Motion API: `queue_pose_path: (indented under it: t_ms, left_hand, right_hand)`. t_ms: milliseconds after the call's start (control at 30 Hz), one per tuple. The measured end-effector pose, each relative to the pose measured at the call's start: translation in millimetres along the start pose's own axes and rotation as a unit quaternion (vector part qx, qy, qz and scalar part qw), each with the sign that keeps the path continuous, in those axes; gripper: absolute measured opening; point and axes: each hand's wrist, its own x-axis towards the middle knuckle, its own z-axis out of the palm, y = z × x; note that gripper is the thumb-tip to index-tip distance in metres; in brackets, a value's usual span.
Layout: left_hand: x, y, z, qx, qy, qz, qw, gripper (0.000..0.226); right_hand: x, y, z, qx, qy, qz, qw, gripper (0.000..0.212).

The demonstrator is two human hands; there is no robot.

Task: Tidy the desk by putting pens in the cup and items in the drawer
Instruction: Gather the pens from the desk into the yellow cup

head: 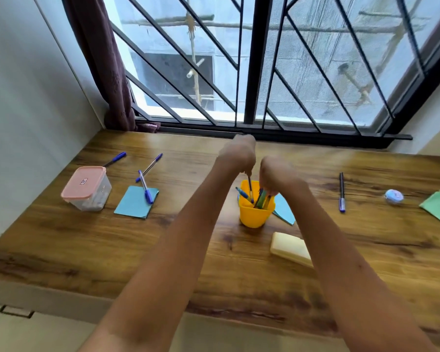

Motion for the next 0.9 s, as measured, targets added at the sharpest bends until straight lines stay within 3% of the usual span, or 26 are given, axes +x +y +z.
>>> queue_pose_path:
  t_ms: [67, 167, 300, 367, 467, 567, 700, 900]
  left_hand:
    - [3.5, -3.2, 17.0, 0.002, -0.016, -0.004, 1.000, 0.021]
    - [7.8, -9.8, 33.4, -0.013, -0.021, -0.003, 1.000, 0.011]
    - [9.4, -17.0, 39.1, -0.015, -0.028, 0.012, 0.999, 0.017]
    - [10.7, -23.3, 38.3, -0.014, 0.018, 0.011, 1.000, 0.023]
    - [12.4, -41.7, 27.5, -0.036, 0.126, -0.018, 0.991, 0.025]
    - [14.6, -78.8, 10.9, -0.074, 0.219, -0.070, 0.970, 0.022]
    - [14.8, -155.6, 2.3, -0.082, 0.269, -0.160, 0.946, 0.022]
    - [8.7, -257.8, 12.3, -0.054, 0.284, -0.243, 0.926, 0.027]
  right_hand:
    - [0.5, 2.8, 5.3, 0.006, -0.012, 0.001, 1.000, 0.029]
    - [3.2, 4.5, 7.7, 0.027, -0.027, 0.008, 0.999, 0.013]
    - [6.7, 0.8, 0.1, 0.030, -0.002, 0.020, 0.999, 0.013]
    - [10.1, -5.8, -3.4, 0.050, 0.069, 0.026, 0.996, 0.006]
    - [14.7, -27.0, -2.9, 0.102, 0.171, 0.015, 0.980, 0.018]
    - [22.4, -63.5, 6.0, 0.186, 0.206, -0.019, 0.960, 0.017]
    - [40.1, -128.0, 39.3, 0.282, 0.128, -0.071, 0.948, 0.013]
    - [71.8, -203.6, 113.7, 0.277, 0.012, -0.078, 0.958, 0.020]
